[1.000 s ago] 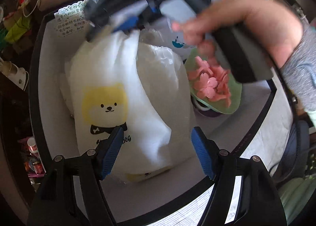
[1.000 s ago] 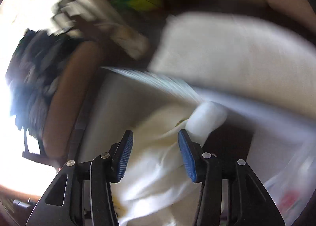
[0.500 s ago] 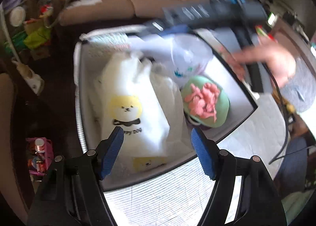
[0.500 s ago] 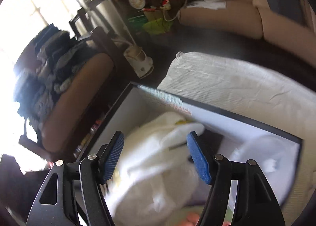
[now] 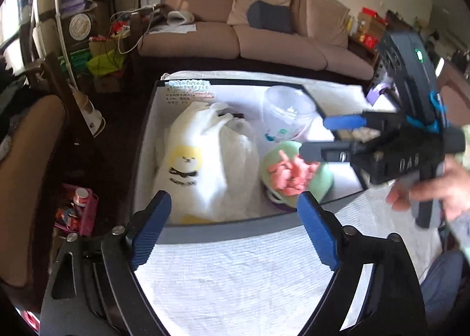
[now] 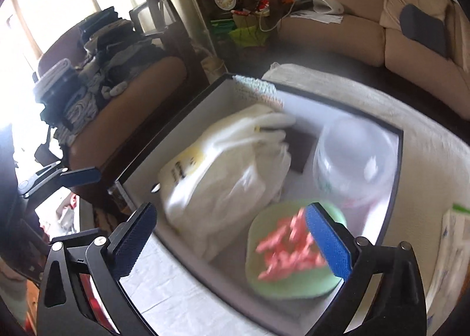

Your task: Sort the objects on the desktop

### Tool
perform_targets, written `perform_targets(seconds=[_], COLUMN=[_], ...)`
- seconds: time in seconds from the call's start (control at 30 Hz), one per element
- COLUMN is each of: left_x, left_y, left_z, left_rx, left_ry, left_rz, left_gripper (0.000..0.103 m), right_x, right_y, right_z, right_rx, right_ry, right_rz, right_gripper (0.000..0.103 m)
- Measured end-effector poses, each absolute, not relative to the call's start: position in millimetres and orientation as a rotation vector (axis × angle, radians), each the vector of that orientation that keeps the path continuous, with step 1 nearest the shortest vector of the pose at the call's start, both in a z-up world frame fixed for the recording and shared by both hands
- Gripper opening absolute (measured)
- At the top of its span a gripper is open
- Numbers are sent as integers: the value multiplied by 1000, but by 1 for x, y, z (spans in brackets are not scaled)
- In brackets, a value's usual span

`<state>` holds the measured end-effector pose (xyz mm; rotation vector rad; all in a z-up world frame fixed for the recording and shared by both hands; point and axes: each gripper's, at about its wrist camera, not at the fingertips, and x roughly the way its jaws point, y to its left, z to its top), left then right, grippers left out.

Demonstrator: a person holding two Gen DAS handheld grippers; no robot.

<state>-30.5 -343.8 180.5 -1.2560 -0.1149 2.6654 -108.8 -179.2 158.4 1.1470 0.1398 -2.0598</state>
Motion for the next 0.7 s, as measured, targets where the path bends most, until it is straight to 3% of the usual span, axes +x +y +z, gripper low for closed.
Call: perform_targets(seconds=[0.03, 0.1, 0.37, 0.7], left_x=[-24, -12, 33, 63], left_y=[-342, -336, -282, -144], left_z=[181, 178, 165, 122], left_rx=[-1250, -1251, -1238, -1208], left_ry=[-161, -249, -269, -212], left_rz=[2663, 2653, 2640, 2493], left_gripper=[103, 103, 103, 103], right_x=[-100, -82, -10, 36], right_y=[-175, -165, -98, 61], right_z=[158, 157, 142, 110], right_rx=[1143, 1137, 1137, 1191], right_ry=[132, 124, 179, 255], right_rz=[-2065, -2073, -2101, -2254], right_gripper=[103, 103, 103, 103])
